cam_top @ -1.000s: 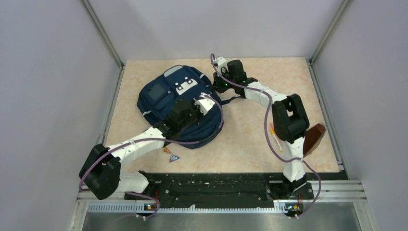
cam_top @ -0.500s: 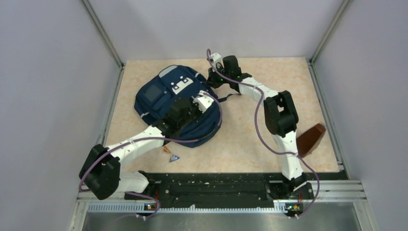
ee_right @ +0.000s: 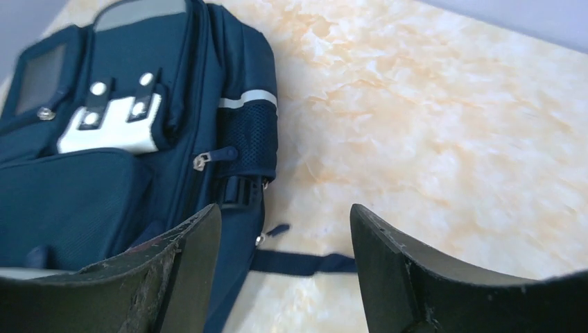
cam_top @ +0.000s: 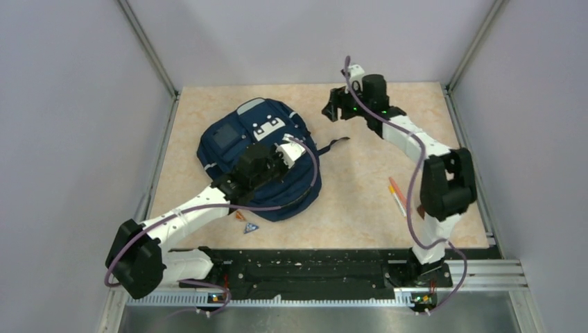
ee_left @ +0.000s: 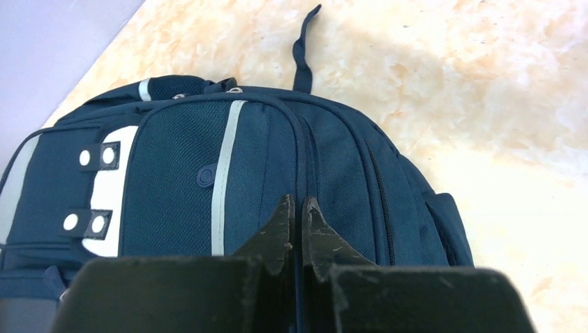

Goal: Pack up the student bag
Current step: Zip the student bag at the center of the board.

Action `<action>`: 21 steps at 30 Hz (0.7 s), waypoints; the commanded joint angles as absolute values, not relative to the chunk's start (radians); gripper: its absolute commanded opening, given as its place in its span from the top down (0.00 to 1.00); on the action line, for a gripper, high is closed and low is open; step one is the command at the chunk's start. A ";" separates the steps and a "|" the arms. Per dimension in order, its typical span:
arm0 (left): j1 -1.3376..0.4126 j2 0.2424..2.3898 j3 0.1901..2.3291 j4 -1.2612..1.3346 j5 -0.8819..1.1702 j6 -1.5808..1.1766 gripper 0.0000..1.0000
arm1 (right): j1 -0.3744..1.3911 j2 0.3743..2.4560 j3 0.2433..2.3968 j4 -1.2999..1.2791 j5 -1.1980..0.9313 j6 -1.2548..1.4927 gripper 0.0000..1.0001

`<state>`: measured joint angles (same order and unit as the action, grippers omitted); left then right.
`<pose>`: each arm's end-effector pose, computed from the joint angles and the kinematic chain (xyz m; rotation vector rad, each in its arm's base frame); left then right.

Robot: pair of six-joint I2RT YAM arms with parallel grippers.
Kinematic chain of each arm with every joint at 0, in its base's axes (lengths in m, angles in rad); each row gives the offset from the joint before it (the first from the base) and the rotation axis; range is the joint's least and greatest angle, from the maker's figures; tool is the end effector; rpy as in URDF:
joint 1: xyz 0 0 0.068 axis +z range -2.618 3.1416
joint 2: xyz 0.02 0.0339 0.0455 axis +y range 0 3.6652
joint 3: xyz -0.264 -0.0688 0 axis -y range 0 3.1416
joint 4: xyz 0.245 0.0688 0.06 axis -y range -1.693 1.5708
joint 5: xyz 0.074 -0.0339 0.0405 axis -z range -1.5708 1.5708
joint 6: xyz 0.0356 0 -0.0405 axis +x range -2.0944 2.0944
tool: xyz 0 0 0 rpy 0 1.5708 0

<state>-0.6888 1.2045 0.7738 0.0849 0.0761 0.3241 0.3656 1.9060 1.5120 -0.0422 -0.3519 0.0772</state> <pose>0.2115 -0.1776 0.2751 0.9802 1.6607 -0.3178 0.4191 0.1736 0.2788 -0.5174 1.9685 0.6338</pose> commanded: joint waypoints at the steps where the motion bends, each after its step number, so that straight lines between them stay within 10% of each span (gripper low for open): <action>1: -0.699 1.197 0.804 0.183 0.248 0.291 1.00 | 0.358 1.664 1.360 0.005 -0.334 0.158 0.32; 3: -0.699 1.221 0.816 0.196 0.254 0.268 0.98 | 0.358 1.590 1.288 0.032 -0.351 0.192 0.31; 11: -0.700 1.097 0.733 0.219 0.028 -0.059 0.21 | 0.378 1.570 1.165 0.055 -0.530 0.215 0.30; 21: -0.561 0.829 0.567 -0.114 -0.360 -0.599 0.06 | 0.477 1.758 1.257 0.073 -0.573 0.191 0.30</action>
